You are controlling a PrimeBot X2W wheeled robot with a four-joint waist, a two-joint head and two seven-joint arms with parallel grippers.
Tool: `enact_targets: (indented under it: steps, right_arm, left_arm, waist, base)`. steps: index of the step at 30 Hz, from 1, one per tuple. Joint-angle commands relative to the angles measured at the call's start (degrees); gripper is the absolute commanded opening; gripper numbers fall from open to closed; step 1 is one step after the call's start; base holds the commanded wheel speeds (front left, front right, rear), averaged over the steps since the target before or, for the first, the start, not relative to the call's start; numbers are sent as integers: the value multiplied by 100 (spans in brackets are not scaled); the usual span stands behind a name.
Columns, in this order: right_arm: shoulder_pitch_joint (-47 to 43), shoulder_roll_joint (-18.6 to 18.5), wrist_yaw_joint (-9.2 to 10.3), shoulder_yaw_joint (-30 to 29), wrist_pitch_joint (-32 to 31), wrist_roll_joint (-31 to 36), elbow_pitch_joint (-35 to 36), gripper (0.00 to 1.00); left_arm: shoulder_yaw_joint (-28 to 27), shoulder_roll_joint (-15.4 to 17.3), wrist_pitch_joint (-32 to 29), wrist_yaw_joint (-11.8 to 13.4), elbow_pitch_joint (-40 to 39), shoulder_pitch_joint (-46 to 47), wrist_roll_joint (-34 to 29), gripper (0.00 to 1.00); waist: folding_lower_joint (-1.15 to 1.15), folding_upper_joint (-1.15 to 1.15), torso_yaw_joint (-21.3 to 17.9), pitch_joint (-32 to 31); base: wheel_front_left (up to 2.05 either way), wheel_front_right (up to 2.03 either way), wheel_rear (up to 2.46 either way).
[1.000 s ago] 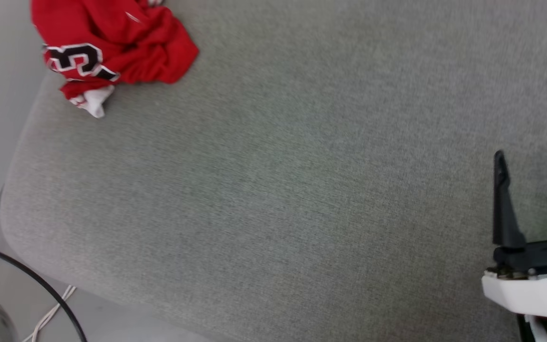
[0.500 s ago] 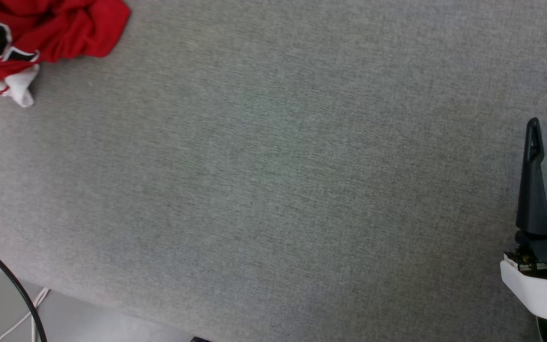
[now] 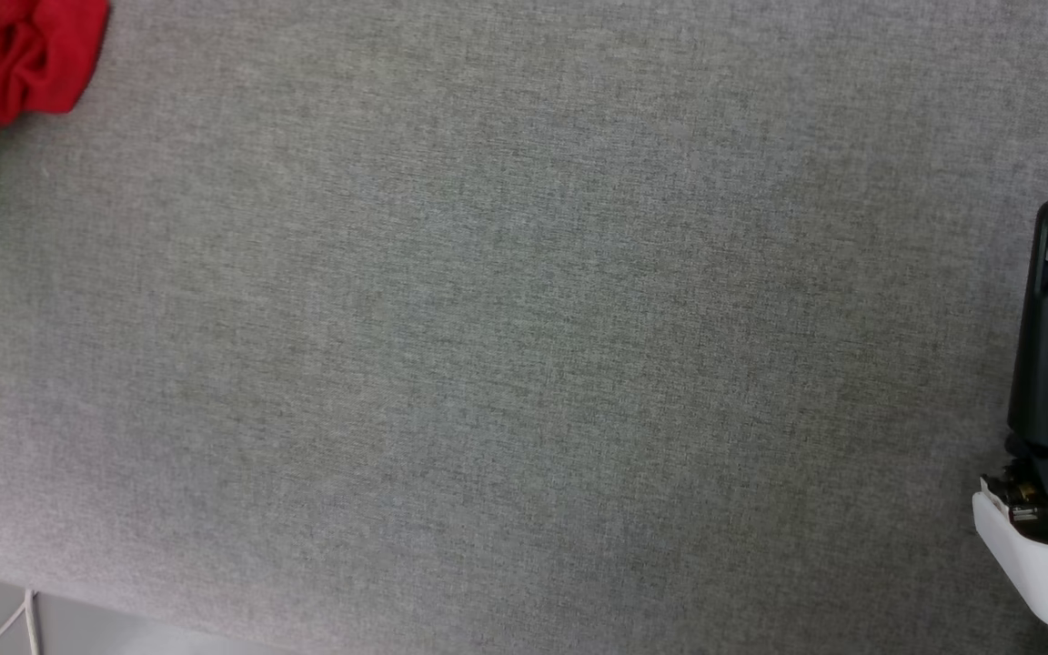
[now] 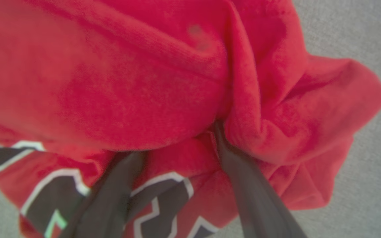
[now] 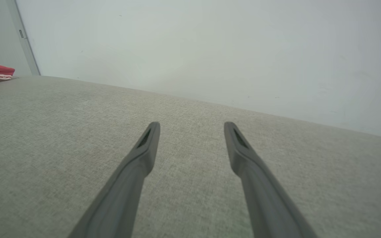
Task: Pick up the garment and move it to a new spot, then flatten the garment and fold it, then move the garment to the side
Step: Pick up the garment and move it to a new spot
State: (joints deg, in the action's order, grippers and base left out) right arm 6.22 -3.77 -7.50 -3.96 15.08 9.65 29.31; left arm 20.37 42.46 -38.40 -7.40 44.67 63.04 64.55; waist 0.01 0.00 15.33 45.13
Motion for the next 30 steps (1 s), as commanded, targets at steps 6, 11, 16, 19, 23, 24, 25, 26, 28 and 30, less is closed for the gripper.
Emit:
enact_targets:
  steps: [6, 11, 16, 19, 23, 24, 25, 26, 28, 30]
  right_arm:
    - [110, -17, 2, 25, 14, 39, 55, 100]
    - [162, 5, 2, 65, 14, -5, -41, 100]
    - [208, 39, 2, 148, 14, -105, -183, 100]
    - [191, 59, 2, 207, 14, -182, -294, 100]
    - [237, 82, 2, 292, 14, -273, -435, 100]
    - [255, 84, 2, 305, 14, -304, -465, 100]
    - [253, 87, 2, 311, 14, -327, -500, 100]
    - [254, 90, 2, 325, 14, -353, -525, 100]
    - [261, 94, 2, 350, 14, -439, -600, 100]
    - [282, 93, 2, 363, 14, -546, -646, 100]
  left_arm:
    - [373, -65, -39, 4, 36, -130, 185, 0]
    - [488, 219, 250, 1, -87, -52, 253, 0]
    - [723, 526, 466, 2, -360, 116, 211, 0]
    - [931, 703, 547, 3, -648, 222, 138, 0]
    - [1212, 922, 594, 3, -1108, 451, 0, 0]
    - [1295, 951, 570, 3, -1239, 512, -33, 0]
    - [1389, 993, 559, 3, -1381, 583, -74, 0]
    - [1454, 1040, 554, 3, -1508, 665, -111, 0]
    - [1624, 1137, 478, 3, -1754, 821, -187, 0]
    - [1766, 1177, 400, 3, -1996, 972, -209, 0]
  waist:
    - [-1, 0, -59, 31]
    - [-1, 0, -60, -138]
    - [-1, 0, -76, -514]
    - [-1, 0, -94, -793]
    - [-1, 0, -138, -1123]
    - [-1, 0, -146, -1193]
    - [-1, 0, -157, -1268]
    - [-1, 0, -172, -1333]
    - [-1, 0, -223, -1458]
    - [-1, 0, -292, -1580]
  base:
    - [0, 0, 0]
    - [0, 0, 0]
    - [0, 0, 0]
    - [0, 0, 0]
    - [0, 0, 0]
    - [0, 0, 0]
    - [0, 0, 0]
    - [0, 0, 0]
    - [0, 0, 0]
    - [0, 0, 0]
